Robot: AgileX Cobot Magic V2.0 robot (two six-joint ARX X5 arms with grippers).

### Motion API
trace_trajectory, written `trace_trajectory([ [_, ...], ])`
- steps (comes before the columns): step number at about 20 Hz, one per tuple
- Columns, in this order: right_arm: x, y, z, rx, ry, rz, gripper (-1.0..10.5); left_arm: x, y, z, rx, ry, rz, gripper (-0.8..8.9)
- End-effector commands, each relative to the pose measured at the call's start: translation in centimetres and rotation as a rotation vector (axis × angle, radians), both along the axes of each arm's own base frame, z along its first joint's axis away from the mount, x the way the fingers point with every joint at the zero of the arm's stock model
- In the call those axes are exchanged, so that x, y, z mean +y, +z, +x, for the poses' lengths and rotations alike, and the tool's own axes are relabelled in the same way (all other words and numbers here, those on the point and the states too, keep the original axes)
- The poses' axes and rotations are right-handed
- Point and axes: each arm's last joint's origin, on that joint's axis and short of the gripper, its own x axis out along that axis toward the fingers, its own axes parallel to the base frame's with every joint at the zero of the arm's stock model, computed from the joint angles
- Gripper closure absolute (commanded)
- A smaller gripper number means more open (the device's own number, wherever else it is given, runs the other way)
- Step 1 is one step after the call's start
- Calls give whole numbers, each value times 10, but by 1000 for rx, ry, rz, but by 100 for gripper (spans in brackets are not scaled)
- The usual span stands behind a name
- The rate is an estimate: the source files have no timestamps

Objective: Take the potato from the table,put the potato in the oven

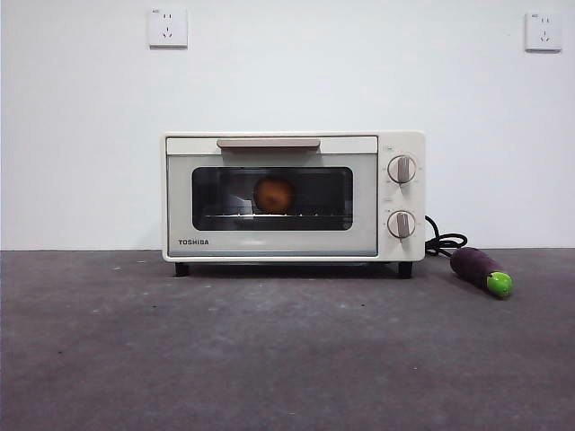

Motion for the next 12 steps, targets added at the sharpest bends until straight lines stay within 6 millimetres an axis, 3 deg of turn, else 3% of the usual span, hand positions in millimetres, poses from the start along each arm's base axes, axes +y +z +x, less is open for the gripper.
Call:
trace_trajectory([
  [1,-6,-1,4,-135,87,82,945,0,-3,0,3,2,8,818],
  [4,-12,-23,9,-323,228,180,945,0,-3,1,3,2,8,817],
  [9,-26,-85,17,-479,118,211,945,0,-3,1,3,2,8,817],
  [12,-32,-113,21,-574,52,208,946,0,-3,1,3,2,8,817],
])
